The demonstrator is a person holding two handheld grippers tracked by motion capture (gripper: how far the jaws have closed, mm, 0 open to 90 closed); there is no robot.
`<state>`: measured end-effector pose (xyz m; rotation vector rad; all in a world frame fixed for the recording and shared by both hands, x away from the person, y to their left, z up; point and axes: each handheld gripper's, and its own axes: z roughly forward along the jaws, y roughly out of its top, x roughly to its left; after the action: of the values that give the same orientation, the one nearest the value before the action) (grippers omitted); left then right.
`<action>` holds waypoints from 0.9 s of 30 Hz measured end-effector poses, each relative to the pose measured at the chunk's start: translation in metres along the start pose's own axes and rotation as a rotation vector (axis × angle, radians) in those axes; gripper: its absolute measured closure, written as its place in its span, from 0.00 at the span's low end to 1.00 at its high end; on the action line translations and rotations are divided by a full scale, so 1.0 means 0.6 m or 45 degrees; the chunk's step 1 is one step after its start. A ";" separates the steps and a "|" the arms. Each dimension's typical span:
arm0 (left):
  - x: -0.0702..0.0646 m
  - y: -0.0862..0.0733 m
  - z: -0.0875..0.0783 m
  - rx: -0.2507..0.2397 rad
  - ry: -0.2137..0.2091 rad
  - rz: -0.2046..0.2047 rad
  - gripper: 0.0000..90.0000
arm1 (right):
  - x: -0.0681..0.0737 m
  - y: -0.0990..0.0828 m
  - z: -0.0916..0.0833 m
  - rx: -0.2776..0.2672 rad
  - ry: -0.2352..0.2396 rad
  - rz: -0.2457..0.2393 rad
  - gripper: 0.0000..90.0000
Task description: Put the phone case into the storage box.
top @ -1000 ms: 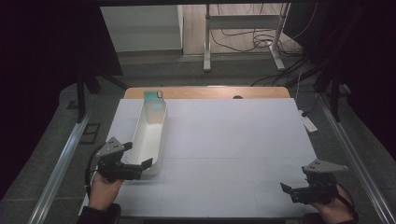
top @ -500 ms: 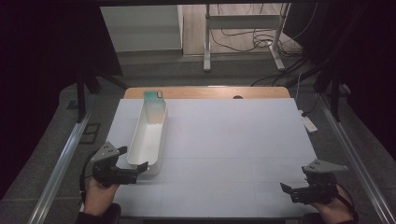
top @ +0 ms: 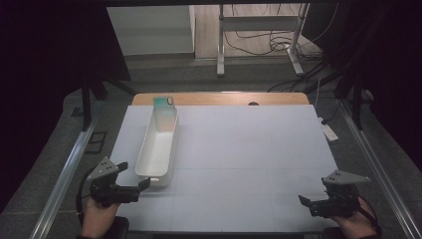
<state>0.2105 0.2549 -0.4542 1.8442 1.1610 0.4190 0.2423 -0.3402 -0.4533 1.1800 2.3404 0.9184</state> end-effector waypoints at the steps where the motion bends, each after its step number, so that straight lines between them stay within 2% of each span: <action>1: 0.000 -0.002 -0.002 0.002 0.003 -0.001 0.00 | 0.000 0.000 0.000 0.002 -0.001 0.000 0.01; 27: -0.006 -0.029 -0.018 0.083 0.068 0.006 0.00 | 0.000 0.000 0.000 0.007 -0.006 -0.001 0.01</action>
<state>0.1921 0.2598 -0.4621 1.9023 1.2199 0.4403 0.2424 -0.3398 -0.4534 1.1819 2.3406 0.9088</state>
